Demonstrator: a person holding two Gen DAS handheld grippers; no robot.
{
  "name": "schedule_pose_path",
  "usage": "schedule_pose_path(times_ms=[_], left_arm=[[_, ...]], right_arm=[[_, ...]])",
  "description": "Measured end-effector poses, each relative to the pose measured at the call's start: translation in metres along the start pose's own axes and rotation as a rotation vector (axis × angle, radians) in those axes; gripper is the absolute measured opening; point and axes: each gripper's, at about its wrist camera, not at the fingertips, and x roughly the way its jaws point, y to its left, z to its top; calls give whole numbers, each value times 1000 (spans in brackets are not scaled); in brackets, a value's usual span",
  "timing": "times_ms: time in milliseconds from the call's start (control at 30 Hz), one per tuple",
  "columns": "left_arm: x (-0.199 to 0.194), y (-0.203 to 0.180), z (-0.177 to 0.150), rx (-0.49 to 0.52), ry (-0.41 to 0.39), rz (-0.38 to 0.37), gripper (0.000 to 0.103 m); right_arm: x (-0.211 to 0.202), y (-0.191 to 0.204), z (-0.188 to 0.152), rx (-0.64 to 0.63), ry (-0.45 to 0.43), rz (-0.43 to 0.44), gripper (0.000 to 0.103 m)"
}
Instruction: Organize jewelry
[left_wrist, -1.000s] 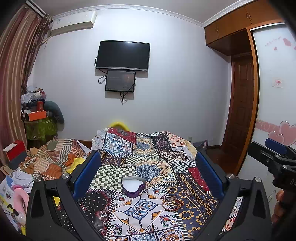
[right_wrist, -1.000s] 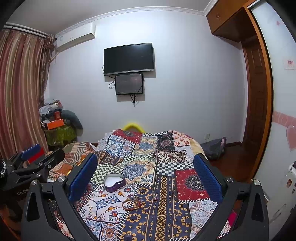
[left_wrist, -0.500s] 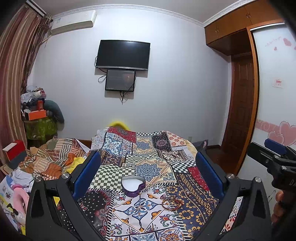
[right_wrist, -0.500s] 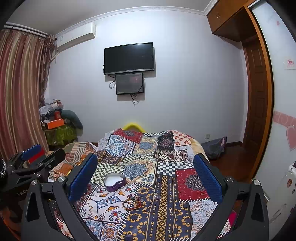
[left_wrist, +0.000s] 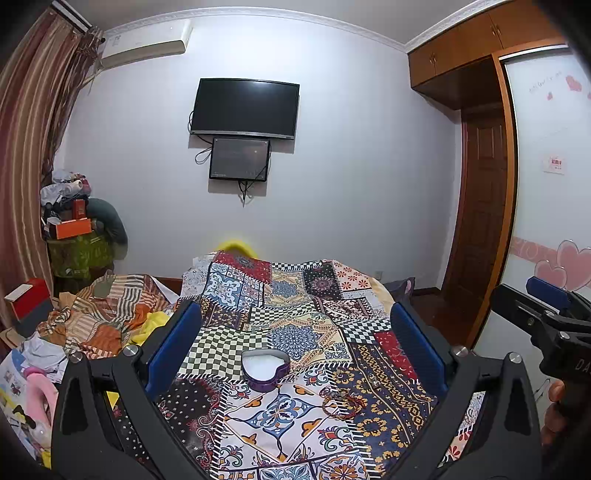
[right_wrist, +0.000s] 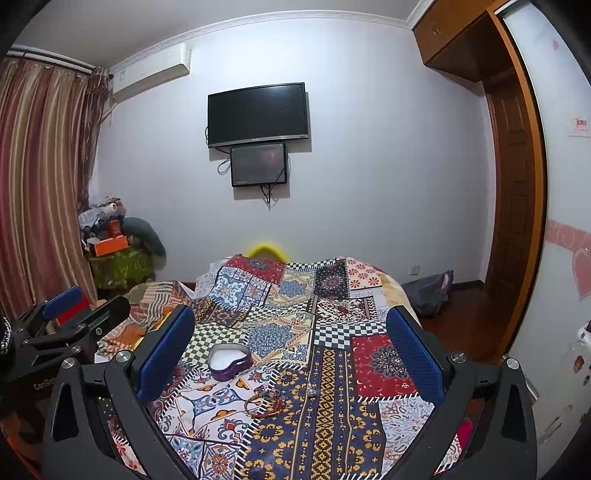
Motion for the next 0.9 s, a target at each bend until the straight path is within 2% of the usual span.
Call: schedule_pose_path(times_ms=[500,733,900], left_arm=[[26,-1,-3,4,48,8,103],[65,9,-16,-13,132,21,103],[102,21,-36,-20,227,48,102]], right_arm=[[20,-6,-6,15,49,-3,103],[48,-17,-20,29,126,-26,103],[73,-29,-35,29,201,-55,103]])
